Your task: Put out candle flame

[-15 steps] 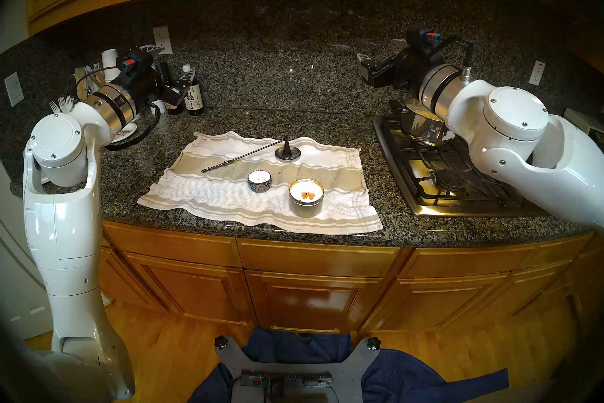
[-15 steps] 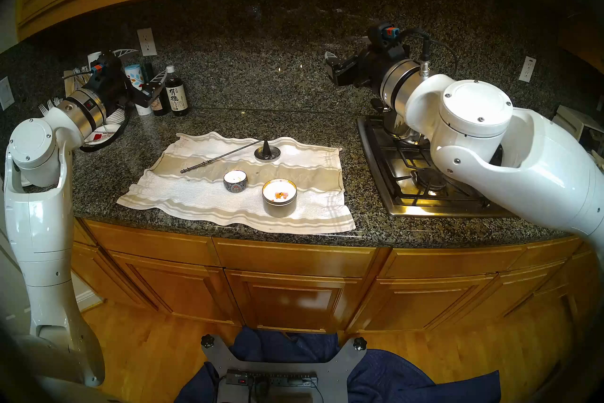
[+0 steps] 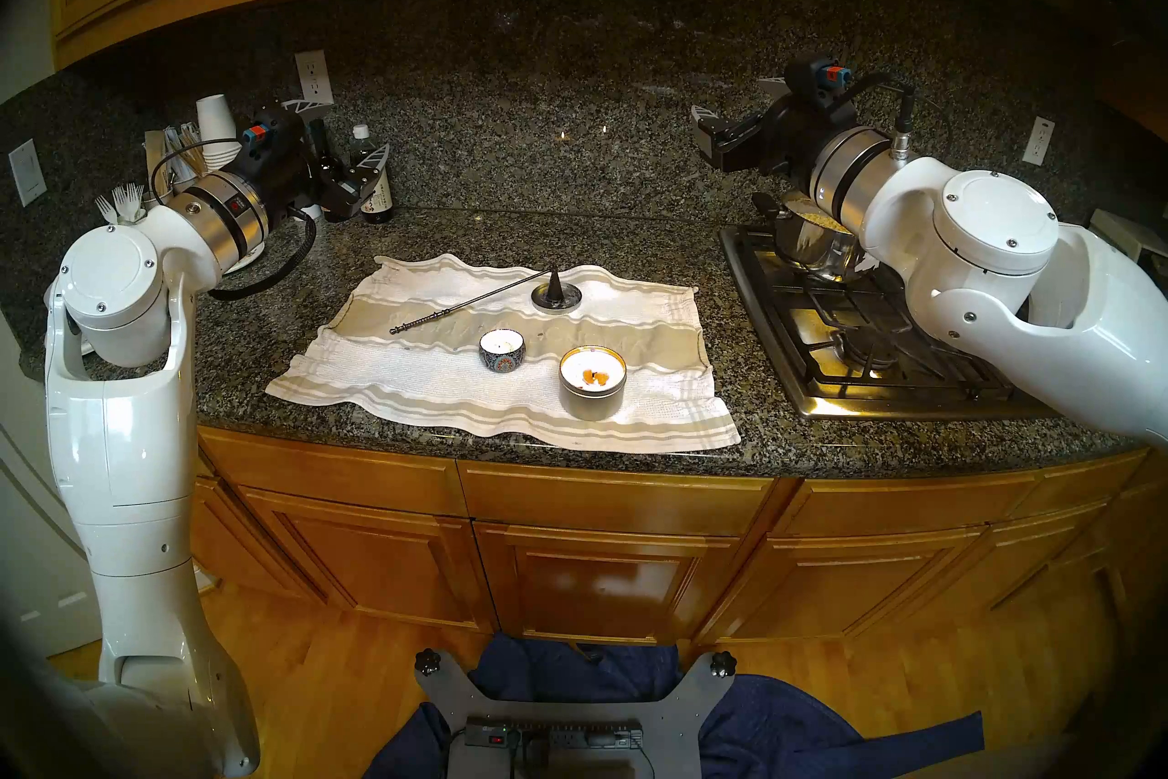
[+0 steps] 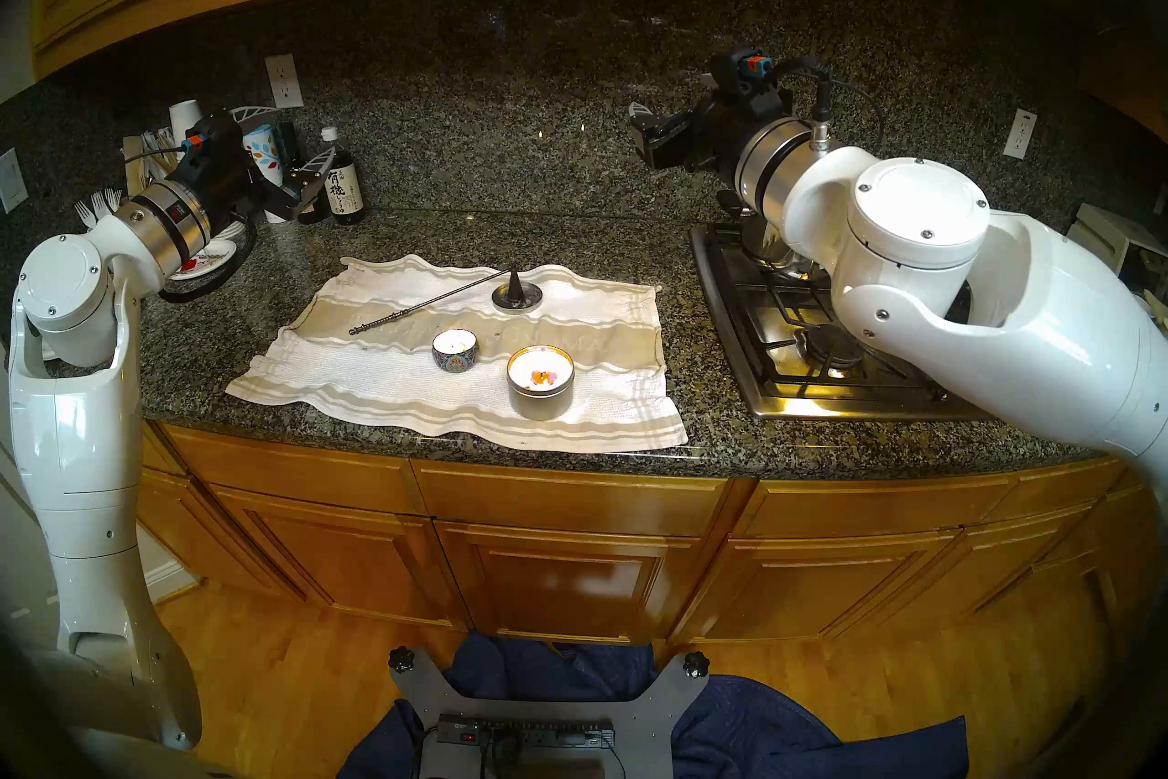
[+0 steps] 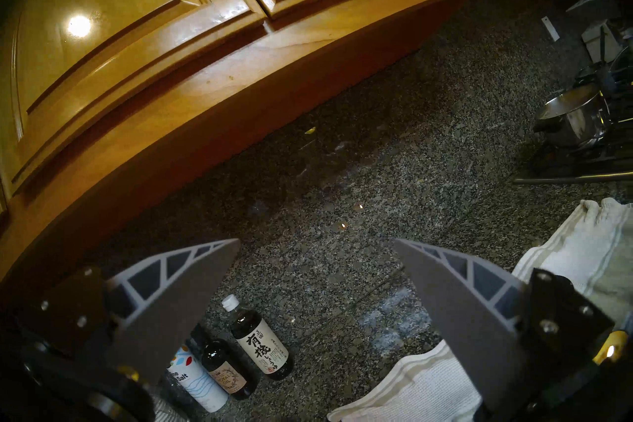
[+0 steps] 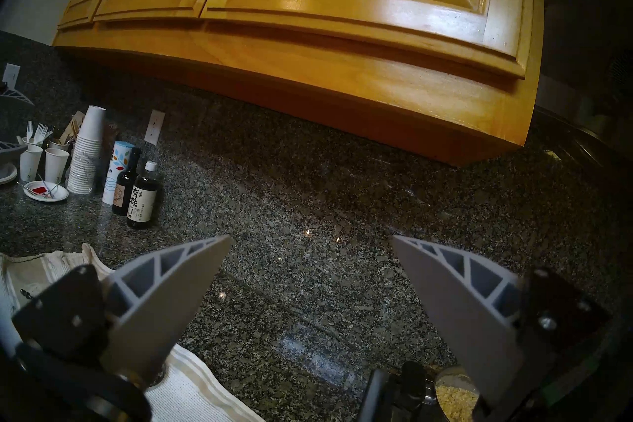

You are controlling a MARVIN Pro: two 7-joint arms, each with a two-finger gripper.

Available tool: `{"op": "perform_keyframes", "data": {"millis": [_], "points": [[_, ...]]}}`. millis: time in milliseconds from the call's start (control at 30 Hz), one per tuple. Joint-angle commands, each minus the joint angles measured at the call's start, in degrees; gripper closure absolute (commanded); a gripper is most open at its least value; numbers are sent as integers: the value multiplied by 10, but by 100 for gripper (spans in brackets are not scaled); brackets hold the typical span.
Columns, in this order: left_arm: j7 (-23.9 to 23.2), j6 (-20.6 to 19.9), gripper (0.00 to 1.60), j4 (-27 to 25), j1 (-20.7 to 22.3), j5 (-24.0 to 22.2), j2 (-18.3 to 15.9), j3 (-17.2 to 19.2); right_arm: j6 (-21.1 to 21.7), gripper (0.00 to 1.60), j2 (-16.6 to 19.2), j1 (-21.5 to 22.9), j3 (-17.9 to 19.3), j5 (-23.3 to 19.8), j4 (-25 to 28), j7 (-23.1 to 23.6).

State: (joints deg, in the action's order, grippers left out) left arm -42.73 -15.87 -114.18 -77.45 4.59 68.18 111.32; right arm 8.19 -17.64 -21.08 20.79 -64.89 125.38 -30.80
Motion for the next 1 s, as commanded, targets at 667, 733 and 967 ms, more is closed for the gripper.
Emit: {"op": "perform_keyframes", "data": {"millis": [667, 733, 967], "points": [[-60, -17, 0, 34, 25, -15, -23, 1, -16, 0, -20, 29, 21, 8, -28, 6], [-60, -16, 0, 34, 25, -15, -23, 1, -16, 0, -20, 29, 21, 9, -29, 7], [-71, -24, 0, 32, 29, -21, -28, -5, -17, 0, -21, 30, 20, 10, -30, 9]]}}
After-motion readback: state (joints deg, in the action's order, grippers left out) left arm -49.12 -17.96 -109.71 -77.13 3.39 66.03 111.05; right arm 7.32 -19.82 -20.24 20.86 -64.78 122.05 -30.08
